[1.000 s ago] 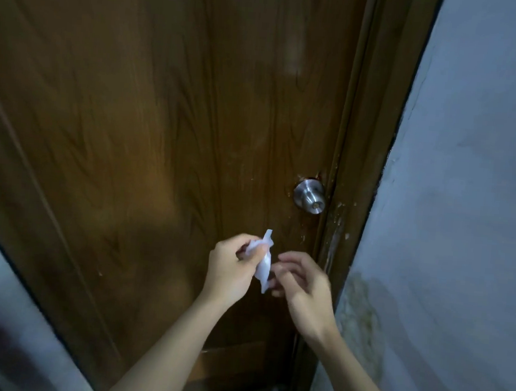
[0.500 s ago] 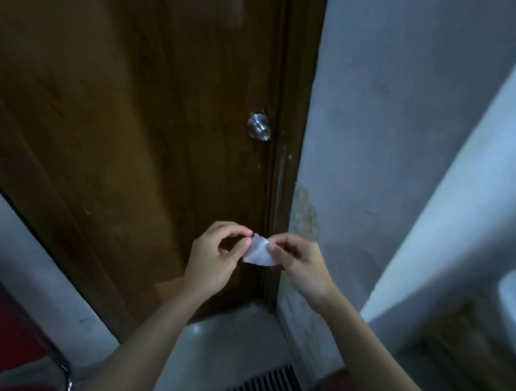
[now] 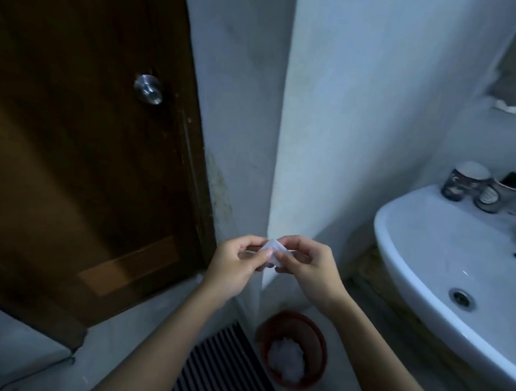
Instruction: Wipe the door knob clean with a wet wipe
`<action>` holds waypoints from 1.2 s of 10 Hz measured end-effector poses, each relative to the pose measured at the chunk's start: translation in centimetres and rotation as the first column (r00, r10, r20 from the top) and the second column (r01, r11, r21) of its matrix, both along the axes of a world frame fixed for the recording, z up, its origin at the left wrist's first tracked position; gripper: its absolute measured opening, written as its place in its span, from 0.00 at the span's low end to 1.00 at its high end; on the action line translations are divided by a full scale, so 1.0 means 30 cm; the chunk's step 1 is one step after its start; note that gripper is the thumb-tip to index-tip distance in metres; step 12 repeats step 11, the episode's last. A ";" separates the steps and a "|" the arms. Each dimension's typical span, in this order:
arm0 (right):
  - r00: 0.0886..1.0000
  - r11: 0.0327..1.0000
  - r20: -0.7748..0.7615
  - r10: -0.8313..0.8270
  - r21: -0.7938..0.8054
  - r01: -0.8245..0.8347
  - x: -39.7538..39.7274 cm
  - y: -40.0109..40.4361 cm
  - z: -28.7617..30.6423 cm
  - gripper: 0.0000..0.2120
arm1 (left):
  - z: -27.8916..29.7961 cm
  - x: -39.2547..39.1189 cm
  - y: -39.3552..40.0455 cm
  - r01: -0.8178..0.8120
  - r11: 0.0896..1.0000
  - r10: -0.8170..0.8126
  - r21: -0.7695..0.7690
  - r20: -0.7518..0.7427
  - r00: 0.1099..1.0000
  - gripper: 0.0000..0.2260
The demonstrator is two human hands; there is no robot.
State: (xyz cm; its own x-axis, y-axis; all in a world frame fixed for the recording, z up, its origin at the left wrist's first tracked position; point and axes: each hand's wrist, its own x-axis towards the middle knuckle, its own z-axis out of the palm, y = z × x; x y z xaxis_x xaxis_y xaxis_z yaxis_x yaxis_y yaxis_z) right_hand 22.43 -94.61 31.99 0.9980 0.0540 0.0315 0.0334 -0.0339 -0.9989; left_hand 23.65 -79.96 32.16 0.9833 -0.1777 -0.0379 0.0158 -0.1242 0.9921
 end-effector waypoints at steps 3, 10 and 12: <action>0.956 0.953 -0.108 -0.274 -0.164 0.255 -0.085 -0.376 -0.229 0.06 | -0.234 0.008 -0.352 0.063 0.977 -0.036 0.204 -0.135 0.990 0.07; 0.754 0.938 -0.576 -0.315 -0.312 0.153 -0.072 -0.441 -0.984 0.16 | -0.790 0.003 -0.362 0.521 0.738 -0.244 0.429 -0.551 0.798 0.14; 0.744 0.931 -0.579 -0.334 -0.324 0.166 -0.104 -0.451 -0.997 0.13 | -0.787 0.005 -0.341 0.496 0.754 -0.217 0.430 -0.550 0.807 0.13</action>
